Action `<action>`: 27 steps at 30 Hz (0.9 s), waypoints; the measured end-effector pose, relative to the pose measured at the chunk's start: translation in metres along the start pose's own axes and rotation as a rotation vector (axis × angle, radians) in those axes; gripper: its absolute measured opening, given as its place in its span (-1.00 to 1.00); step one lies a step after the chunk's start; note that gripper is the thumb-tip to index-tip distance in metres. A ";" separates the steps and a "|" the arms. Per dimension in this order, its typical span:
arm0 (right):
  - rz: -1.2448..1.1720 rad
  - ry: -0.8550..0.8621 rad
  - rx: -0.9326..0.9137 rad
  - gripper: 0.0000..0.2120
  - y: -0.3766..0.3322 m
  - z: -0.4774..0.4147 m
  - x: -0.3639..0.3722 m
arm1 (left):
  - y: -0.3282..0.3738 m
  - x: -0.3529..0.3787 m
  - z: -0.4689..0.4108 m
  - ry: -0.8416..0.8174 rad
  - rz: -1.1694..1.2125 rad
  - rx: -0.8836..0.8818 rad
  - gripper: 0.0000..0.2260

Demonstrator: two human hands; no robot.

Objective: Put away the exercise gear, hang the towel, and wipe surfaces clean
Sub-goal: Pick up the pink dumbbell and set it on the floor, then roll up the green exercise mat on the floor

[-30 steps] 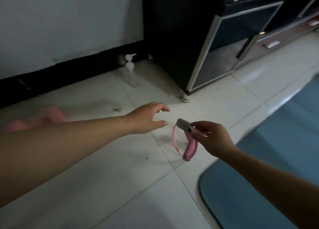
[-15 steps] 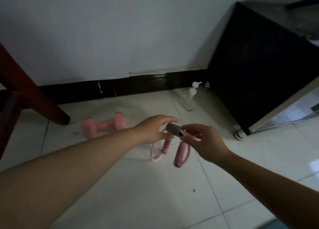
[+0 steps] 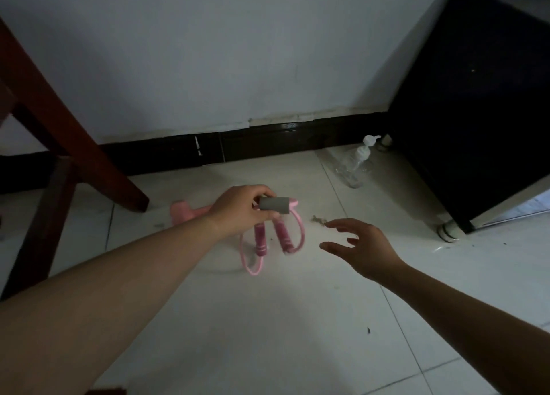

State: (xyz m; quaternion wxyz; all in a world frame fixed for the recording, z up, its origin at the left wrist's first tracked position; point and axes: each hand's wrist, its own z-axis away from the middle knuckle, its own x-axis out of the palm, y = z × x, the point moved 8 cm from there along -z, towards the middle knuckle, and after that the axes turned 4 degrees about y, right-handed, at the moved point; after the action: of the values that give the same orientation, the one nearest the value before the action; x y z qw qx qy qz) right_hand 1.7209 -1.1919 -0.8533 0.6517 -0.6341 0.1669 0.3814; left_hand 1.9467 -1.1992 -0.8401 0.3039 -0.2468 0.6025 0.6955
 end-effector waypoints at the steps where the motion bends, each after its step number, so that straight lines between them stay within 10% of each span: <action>1: -0.012 0.001 0.003 -0.55 0.000 -0.002 0.001 | -0.004 -0.008 0.001 0.048 -0.022 -0.016 -0.79; 6: -0.066 -0.002 0.005 -0.59 -0.007 -0.010 0.008 | -0.028 -0.050 0.003 0.332 -0.198 -0.106 -0.64; 13: -0.090 -0.004 0.056 -0.57 -0.001 0.004 -0.003 | -0.015 -0.023 -0.006 0.266 -0.080 -0.075 -0.53; 27: 0.290 -0.065 0.447 -0.55 0.157 0.212 -0.158 | 0.175 0.222 -0.006 -0.478 0.063 0.216 -0.77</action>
State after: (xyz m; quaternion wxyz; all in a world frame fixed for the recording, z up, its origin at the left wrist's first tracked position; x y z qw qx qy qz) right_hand 1.4502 -1.0500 -0.8223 0.7188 -0.4315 0.3153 0.4446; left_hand 1.6659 -1.1931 -0.8782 0.4404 -0.0228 0.5918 0.6747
